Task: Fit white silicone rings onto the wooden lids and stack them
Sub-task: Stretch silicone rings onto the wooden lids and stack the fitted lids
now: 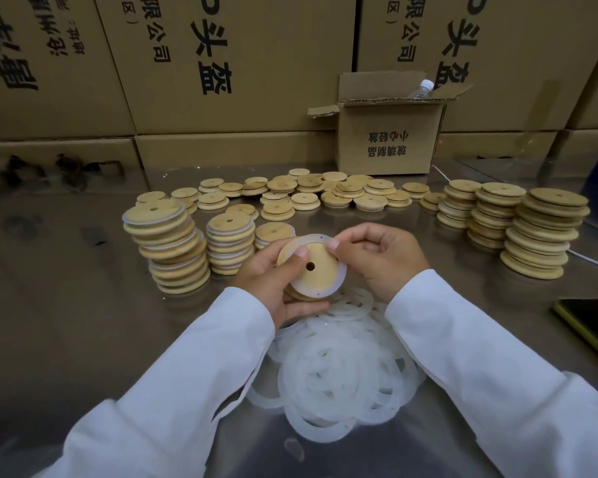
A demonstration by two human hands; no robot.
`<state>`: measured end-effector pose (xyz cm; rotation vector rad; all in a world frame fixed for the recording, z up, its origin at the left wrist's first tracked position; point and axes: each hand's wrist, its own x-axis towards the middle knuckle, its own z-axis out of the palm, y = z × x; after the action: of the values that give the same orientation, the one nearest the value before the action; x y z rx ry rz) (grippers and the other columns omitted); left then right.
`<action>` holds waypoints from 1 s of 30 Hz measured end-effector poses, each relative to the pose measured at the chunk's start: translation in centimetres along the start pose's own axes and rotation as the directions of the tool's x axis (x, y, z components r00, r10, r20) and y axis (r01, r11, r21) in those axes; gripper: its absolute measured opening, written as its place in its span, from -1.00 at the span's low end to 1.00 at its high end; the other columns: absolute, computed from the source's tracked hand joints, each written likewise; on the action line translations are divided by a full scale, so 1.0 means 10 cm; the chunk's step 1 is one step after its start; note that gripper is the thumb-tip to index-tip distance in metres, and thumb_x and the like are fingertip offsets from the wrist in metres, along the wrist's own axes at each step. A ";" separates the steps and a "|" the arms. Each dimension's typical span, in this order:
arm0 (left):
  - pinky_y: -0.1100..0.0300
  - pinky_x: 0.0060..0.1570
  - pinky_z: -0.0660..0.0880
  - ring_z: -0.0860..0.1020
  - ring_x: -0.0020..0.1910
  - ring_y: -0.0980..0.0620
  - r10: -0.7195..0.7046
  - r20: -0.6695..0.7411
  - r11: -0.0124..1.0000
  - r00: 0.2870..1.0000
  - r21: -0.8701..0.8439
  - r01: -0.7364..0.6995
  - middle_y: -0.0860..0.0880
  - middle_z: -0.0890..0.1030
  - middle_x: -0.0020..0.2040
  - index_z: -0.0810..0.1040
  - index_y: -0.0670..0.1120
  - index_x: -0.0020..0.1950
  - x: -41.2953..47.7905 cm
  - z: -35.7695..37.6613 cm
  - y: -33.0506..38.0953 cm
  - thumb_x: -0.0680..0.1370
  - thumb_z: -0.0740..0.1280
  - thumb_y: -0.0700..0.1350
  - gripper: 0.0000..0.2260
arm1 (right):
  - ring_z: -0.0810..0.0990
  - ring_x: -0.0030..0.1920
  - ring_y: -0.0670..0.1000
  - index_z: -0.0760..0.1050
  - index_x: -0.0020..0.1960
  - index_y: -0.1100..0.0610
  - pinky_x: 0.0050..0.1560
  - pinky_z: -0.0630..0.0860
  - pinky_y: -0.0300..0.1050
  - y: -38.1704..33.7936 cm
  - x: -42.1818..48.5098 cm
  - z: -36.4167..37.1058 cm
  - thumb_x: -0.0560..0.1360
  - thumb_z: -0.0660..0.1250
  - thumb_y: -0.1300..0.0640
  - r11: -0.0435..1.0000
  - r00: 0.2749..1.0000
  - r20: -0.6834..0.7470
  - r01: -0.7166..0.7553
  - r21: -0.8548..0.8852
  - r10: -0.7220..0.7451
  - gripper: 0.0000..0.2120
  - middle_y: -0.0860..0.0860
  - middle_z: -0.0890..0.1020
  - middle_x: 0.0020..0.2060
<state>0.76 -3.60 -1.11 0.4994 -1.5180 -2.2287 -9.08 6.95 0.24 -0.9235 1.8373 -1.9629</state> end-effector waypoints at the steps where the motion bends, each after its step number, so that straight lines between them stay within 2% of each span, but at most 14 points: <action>1: 0.05 -0.31 0.62 0.59 -0.03 -0.20 0.001 0.011 1.000 1.000 0.007 -0.001 -0.25 0.54 0.15 0.48 -0.11 0.22 0.00 0.00 -0.01 0.55 0.22 -0.16 -0.75 | 0.57 -0.43 -0.16 0.56 -0.31 0.09 -0.33 0.51 -0.37 0.01 0.00 0.00 0.38 0.43 0.26 1.000 1.000 -0.006 0.012 -0.021 -0.012 -0.86 -0.06 0.60 -0.51; 5: 0.04 -0.28 0.62 0.62 -0.12 -0.14 0.012 0.039 1.000 0.999 0.017 -0.012 -0.17 0.59 0.00 0.54 -0.02 0.02 0.00 0.01 -0.01 0.57 0.19 -0.16 -0.85 | 0.56 -0.42 -0.14 0.56 -0.32 0.06 -0.31 0.51 -0.34 0.03 0.01 0.02 0.39 0.43 0.23 0.998 0.999 -0.031 0.025 -0.048 -0.027 -0.85 -0.06 0.58 -0.50; 11: 0.00 -0.24 0.62 0.61 -0.07 -0.18 0.025 0.025 1.000 0.999 -0.002 -0.025 -0.20 0.57 0.08 0.50 -0.07 0.14 0.01 0.01 -0.02 0.59 0.15 -0.16 -0.81 | 0.54 -0.40 -0.14 0.57 -0.29 0.08 -0.29 0.50 -0.32 0.05 -0.01 0.02 0.42 0.41 0.14 0.991 0.998 -0.057 0.034 -0.131 -0.042 -0.89 0.03 0.60 -0.38; 15: 0.03 -0.29 0.62 0.61 -0.09 -0.15 0.022 0.074 0.999 0.997 -0.038 -0.019 -0.18 0.62 -0.06 0.56 -0.09 -0.01 0.00 0.02 -0.01 0.59 0.13 -0.19 -0.80 | 0.54 -0.39 -0.13 0.56 -0.31 0.05 -0.30 0.50 -0.32 0.05 0.00 0.03 0.42 0.41 0.14 0.990 0.997 -0.065 0.031 -0.141 -0.040 -0.86 0.01 0.59 -0.40; 20: -0.05 -0.22 0.59 0.58 -0.04 -0.20 0.021 0.042 1.000 0.999 0.010 -0.021 -0.23 0.58 0.04 0.53 -0.10 0.02 0.00 0.03 -0.01 0.60 0.12 -0.16 -0.81 | 0.53 -0.42 -0.14 0.54 -0.33 0.06 -0.32 0.50 -0.33 0.07 0.00 0.04 0.42 0.41 0.14 0.991 0.998 -0.070 -0.016 -0.135 0.006 -0.84 -0.02 0.58 -0.42; 24: -0.07 -0.24 0.53 0.58 -0.08 -0.18 0.006 0.025 1.000 1.000 0.017 -0.006 -0.23 0.54 0.09 0.52 -0.07 0.00 -0.01 0.03 0.00 0.60 0.13 -0.14 -0.82 | 0.51 -0.41 -0.09 0.52 -0.32 0.09 -0.38 0.47 -0.35 0.06 0.01 0.04 0.44 0.38 0.14 0.988 0.997 -0.066 -0.039 -0.152 0.029 -0.83 -0.03 0.56 -0.44; 30: -0.08 -0.28 0.59 0.56 0.00 -0.22 0.031 0.026 0.997 0.999 0.064 -0.032 -0.26 0.53 0.14 0.53 -0.10 0.00 0.00 0.03 -0.02 0.60 0.13 -0.14 -0.82 | 0.49 -0.43 -0.10 0.51 -0.33 0.09 -0.44 0.41 -0.40 0.07 0.02 0.03 0.47 0.35 0.13 0.980 0.994 -0.087 -0.085 -0.182 0.070 -0.80 -0.02 0.54 -0.45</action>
<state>0.54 -3.29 -1.18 0.4652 -1.6037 -2.1759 -9.20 6.50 -0.36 -0.8207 2.0972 -1.8316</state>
